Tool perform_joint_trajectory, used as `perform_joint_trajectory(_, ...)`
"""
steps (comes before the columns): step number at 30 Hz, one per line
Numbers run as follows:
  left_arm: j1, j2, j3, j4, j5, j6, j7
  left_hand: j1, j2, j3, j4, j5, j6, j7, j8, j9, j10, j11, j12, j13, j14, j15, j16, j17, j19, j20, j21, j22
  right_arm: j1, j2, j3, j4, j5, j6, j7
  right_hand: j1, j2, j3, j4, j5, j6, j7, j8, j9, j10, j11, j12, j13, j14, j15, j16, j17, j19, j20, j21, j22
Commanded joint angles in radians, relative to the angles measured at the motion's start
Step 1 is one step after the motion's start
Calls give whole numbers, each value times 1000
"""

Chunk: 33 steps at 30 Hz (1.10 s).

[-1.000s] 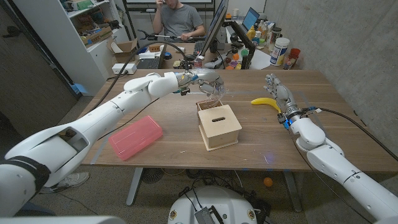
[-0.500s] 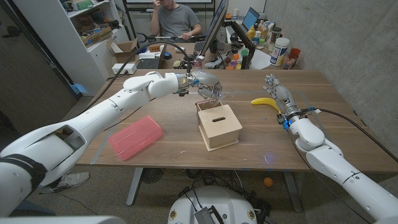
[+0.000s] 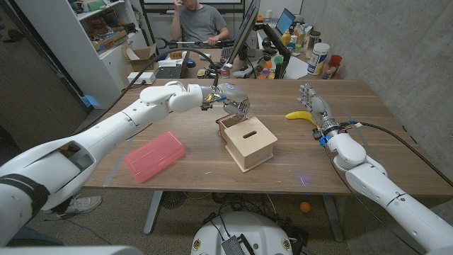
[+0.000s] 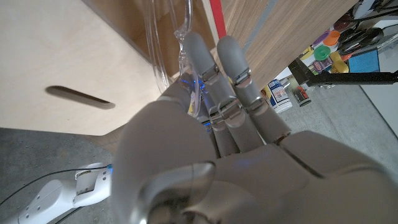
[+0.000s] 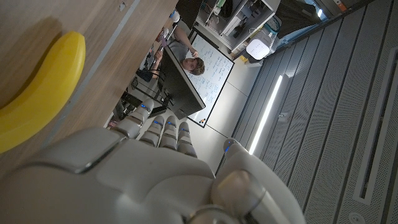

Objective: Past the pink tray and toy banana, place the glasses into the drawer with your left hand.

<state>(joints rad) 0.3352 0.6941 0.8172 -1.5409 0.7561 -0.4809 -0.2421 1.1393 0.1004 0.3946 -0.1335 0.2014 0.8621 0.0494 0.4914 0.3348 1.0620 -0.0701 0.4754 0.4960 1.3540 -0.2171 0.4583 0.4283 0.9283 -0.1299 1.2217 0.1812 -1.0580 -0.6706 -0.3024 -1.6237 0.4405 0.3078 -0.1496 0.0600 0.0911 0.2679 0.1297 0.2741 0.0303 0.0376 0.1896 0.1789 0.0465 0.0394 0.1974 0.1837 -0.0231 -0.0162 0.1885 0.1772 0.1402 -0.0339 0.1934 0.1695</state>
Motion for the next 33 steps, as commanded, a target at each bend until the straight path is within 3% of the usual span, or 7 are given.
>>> perform_joint_trajectory(1,-8,0,1,10,-4,0,-25,-22,-2,22,4,-7,91,-11,-13,-14,42,-71,-38,-29,-19,-4,-31,-33,-20,-63,-1,-3,9,6,-5,12,1,0,0,5,11,-1,-5,4,6,4,-1,2,8,-2,-3,5,3,0,-2,2,-1,-29,1,3)
perform_joint_trajectory(6,-13,3,3,0,1,5,-43,-45,-15,26,8,-10,56,-20,-44,-35,13,-64,-80,-64,-45,-4,-63,-61,-49,-49,-15,-7,10,7,-6,15,6,4,5,6,10,-2,-5,4,6,3,-1,2,8,-2,-3,5,4,1,-2,2,1,-30,1,3)
perform_joint_trajectory(10,-22,0,9,-2,-8,8,-82,-114,-67,6,25,-4,-21,-54,-105,-66,-69,-62,-154,-112,-95,-5,-123,-115,-65,-36,-43,-12,10,8,-9,17,6,6,8,6,10,-2,-5,4,5,4,-1,2,8,-1,-3,5,5,0,-2,2,0,-29,1,3)
perform_joint_trajectory(15,-25,1,12,-15,3,16,-100,-159,-94,-6,41,4,-78,-62,-151,-85,-123,-57,-192,-136,-129,-1,-160,-147,-96,-19,-81,-15,7,5,-7,12,6,6,7,6,10,-2,-5,4,4,4,-2,2,7,-1,-3,5,5,0,-2,2,1,-29,1,3)
perform_joint_trajectory(21,-31,-7,17,-11,2,19,-116,-250,-144,-39,80,25,-198,-80,-256,-117,-193,-35,-242,-173,-285,14,-243,-202,-229,102,-198,-16,-4,1,-1,7,10,5,1,6,9,-2,-6,4,5,3,-1,2,8,-2,-3,5,4,1,-2,2,0,-29,1,3)
perform_joint_trajectory(26,-36,-13,21,-6,-4,21,-130,-304,-158,-67,110,37,-234,-79,-290,-127,-243,-11,-265,-186,-429,65,-273,-216,-338,182,-283,-14,-13,1,2,8,10,9,-4,6,9,-2,-6,4,5,3,-1,2,7,-1,-4,5,5,0,-2,2,0,-29,1,3)
perform_joint_trajectory(33,-43,-11,22,-12,-10,29,-159,-356,-177,-107,137,52,-355,-98,-314,-132,-396,12,-289,-191,-647,128,-280,-221,-441,249,-377,-10,-14,1,4,7,8,12,-6,7,9,-2,-6,4,5,3,-1,2,8,-1,-3,6,6,0,-2,2,-1,-28,1,3)
